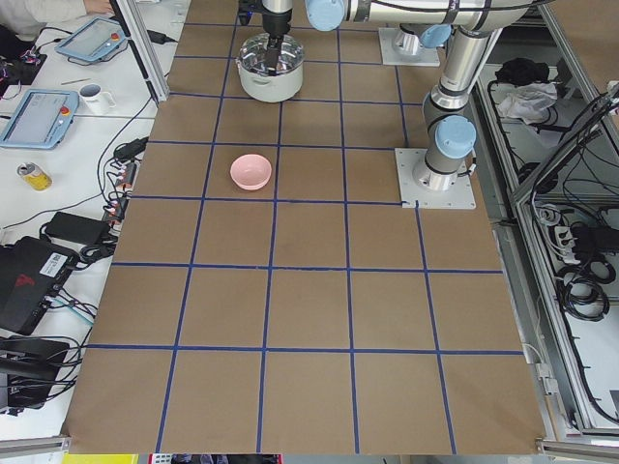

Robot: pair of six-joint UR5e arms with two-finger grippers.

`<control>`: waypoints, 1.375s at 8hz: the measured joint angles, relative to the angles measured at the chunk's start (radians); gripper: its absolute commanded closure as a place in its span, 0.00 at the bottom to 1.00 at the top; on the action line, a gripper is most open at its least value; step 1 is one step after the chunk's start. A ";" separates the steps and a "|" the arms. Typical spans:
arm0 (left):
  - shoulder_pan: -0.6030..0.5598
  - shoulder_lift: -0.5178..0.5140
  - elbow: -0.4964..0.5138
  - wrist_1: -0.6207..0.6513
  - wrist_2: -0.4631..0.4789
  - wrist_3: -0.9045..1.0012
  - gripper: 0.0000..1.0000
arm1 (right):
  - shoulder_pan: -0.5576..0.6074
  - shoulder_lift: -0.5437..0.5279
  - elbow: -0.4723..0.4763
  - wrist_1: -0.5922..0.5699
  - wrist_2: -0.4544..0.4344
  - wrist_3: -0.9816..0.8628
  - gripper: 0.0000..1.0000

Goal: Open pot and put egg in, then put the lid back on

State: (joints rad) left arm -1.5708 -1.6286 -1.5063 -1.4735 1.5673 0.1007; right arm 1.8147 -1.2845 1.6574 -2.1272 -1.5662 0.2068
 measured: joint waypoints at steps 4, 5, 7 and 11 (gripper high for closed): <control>0.000 -0.004 0.000 0.002 -0.001 0.002 0.00 | 0.000 0.003 -0.001 0.000 0.001 0.010 1.00; 0.000 -0.005 0.000 0.001 -0.001 0.002 0.00 | 0.000 0.003 -0.001 0.000 0.002 0.014 1.00; 0.000 -0.008 0.000 0.001 -0.002 0.004 0.00 | 0.000 0.004 -0.001 0.000 0.003 0.026 1.00; 0.000 -0.011 0.000 -0.001 -0.003 0.006 0.00 | 0.000 0.005 -0.003 -0.003 0.007 0.037 1.00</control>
State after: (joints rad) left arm -1.5708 -1.6393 -1.5064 -1.4741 1.5647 0.1072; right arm 1.8147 -1.2793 1.6542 -2.1303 -1.5590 0.2434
